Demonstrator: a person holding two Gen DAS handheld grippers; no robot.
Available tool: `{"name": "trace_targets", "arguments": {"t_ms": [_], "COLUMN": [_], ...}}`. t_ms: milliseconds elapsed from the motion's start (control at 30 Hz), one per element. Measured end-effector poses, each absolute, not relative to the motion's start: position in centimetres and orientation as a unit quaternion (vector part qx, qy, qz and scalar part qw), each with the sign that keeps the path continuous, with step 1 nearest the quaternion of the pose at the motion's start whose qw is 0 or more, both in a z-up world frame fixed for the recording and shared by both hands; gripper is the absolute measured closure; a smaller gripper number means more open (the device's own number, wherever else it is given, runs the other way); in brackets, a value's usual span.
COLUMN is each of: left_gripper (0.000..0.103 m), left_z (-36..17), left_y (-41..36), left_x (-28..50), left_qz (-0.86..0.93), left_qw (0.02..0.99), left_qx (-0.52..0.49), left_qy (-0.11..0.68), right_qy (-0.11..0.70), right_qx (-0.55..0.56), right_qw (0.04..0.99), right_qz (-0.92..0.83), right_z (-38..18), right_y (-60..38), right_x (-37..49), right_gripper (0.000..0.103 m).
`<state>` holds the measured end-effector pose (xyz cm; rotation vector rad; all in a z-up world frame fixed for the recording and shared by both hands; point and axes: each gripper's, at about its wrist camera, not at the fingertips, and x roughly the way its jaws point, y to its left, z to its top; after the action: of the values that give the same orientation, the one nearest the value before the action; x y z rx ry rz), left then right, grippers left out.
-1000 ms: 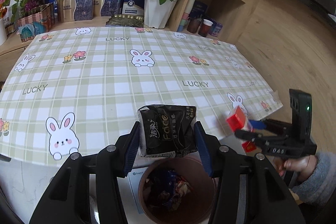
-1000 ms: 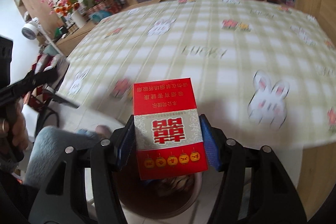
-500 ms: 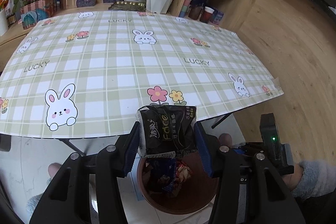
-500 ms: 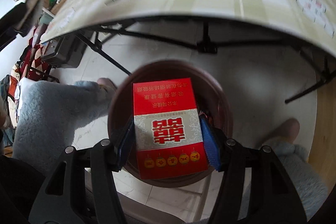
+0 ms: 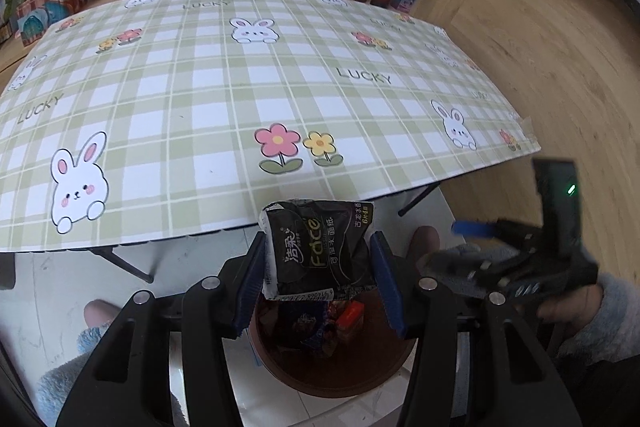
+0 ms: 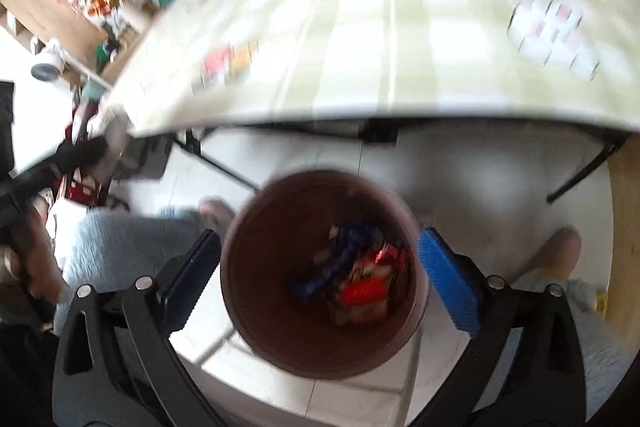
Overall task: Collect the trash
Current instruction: 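Open the right tool to drop the cigarette box while the left tool drops the tissue packet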
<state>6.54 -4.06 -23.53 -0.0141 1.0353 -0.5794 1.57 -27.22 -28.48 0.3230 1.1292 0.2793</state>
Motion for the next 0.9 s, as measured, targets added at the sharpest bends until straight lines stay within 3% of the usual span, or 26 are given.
{"name": "trace_targets", "arguments": {"t_ms": [233, 667, 767, 833, 900], "left_gripper": [0.051, 0.049, 0.041, 0.02, 0.015], "left_z": [-25.6, -28.9, -29.3, -29.1, -28.2], "left_y": [-5.2, -9.3, -10.0, -10.2, -9.5], "left_x": [6.4, 5.9, 5.7, 5.5, 5.6], "left_qz": [-0.281, -0.331, -0.347, -0.351, -0.339], "left_qw": [0.807, 0.759, 0.748, 0.747, 0.766], "left_qx": [0.006, 0.053, 0.054, 0.057, 0.052], "left_qy": [0.519, 0.557, 0.563, 0.561, 0.543], "right_qy": [0.441, 0.42, 0.419, 0.42, 0.42], "right_qx": [0.114, 0.144, 0.145, 0.143, 0.14], "right_qw": [0.883, 0.892, 0.893, 0.893, 0.894], "right_qz": [0.113, 0.082, 0.078, 0.077, 0.076], "right_z": [-22.9, -21.0, -21.0, -20.9, -20.9], "right_y": [-28.4, -31.5, -31.8, -31.7, -31.6], "right_x": [1.9, 1.9, 1.9, 1.8, 1.8], "right_gripper": [0.006, 0.006, 0.006, 0.006, 0.006]}}
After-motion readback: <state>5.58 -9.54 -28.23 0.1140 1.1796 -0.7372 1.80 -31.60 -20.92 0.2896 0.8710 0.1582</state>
